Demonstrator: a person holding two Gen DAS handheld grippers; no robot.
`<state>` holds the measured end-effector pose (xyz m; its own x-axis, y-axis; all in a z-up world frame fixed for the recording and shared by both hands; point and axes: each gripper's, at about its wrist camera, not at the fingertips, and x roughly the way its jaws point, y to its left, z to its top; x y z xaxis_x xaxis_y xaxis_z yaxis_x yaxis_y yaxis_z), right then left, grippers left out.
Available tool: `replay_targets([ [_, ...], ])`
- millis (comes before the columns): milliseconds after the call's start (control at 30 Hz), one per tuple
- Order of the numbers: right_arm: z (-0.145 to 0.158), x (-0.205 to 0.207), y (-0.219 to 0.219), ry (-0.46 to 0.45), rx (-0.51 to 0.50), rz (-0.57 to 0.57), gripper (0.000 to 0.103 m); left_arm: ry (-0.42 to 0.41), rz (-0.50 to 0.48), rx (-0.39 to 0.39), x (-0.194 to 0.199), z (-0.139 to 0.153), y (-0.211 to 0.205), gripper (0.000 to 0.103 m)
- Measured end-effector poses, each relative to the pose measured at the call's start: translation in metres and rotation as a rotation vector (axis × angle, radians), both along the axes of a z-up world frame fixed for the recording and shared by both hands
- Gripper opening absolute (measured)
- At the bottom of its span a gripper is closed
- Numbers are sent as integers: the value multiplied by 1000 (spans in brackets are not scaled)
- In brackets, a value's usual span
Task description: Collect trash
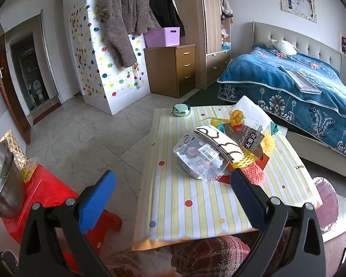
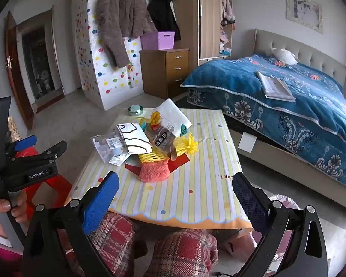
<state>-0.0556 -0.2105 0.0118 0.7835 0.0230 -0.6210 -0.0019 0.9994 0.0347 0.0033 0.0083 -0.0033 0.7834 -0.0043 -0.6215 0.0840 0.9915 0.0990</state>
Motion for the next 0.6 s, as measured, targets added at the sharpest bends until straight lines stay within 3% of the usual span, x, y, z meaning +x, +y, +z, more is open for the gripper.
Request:
replay_targets([
  [600,0,0,1,1,-1,-2,98,1,2,2,-4,-1,1,97],
])
